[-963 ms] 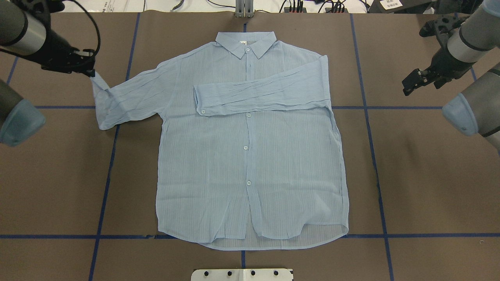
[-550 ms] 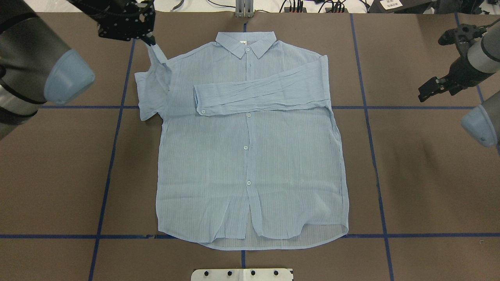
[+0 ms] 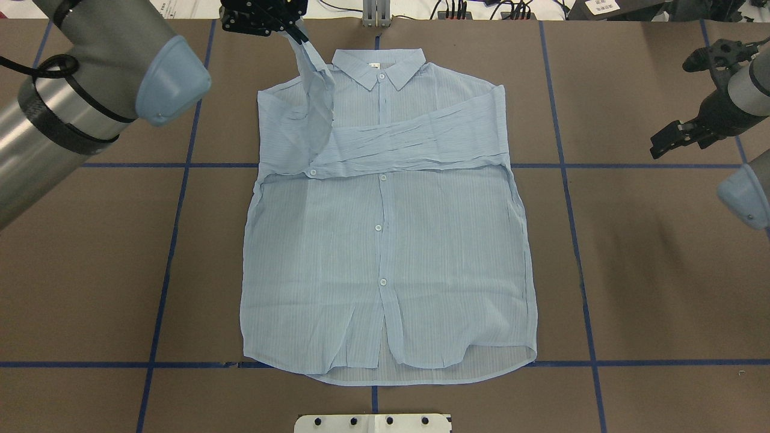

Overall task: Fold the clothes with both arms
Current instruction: 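Carry the sleeve with the left gripper across the shirt toward the collar, then lay the sleeve over the body, release, and move left gripper to hem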

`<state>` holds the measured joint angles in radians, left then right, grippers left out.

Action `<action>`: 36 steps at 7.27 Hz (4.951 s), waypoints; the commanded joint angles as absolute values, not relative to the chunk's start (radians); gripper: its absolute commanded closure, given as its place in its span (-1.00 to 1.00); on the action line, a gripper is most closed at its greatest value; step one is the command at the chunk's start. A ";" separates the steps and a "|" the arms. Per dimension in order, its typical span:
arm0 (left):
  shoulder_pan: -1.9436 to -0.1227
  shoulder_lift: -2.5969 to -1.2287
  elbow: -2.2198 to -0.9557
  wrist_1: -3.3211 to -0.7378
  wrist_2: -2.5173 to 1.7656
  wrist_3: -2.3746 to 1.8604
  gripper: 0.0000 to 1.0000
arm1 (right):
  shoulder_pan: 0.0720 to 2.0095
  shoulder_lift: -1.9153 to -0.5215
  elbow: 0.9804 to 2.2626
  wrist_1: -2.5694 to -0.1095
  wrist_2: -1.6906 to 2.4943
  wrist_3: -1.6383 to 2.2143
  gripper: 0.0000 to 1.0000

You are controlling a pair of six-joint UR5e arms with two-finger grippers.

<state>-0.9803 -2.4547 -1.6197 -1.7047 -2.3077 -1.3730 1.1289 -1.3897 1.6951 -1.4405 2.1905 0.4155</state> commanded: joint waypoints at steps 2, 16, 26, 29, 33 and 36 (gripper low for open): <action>-0.898 -2.526 -1.522 -1.772 -2.299 -1.440 1.00 | 1.129 -1.390 1.686 -1.439 2.189 0.416 -1.00; -0.541 -2.654 -1.032 -2.339 -1.868 -1.634 -1.00 | 1.129 -1.377 1.664 -1.422 2.192 0.467 -1.00; -0.618 -1.990 -1.997 -1.824 -1.934 -1.298 -1.00 | 0.317 -1.657 2.037 -1.044 1.688 1.396 -0.99; -0.617 -1.990 -2.005 -1.824 -1.931 -1.299 -1.00 | 0.236 -1.643 2.066 -1.163 1.649 1.402 -0.90; -0.618 -1.991 -2.003 -1.825 -1.931 -1.299 -0.99 | 0.221 -1.566 2.051 -1.250 1.652 1.404 0.01; -0.617 -1.993 -2.003 -1.825 -1.931 -1.301 -0.99 | 0.222 -1.581 2.049 -1.252 1.654 1.402 0.06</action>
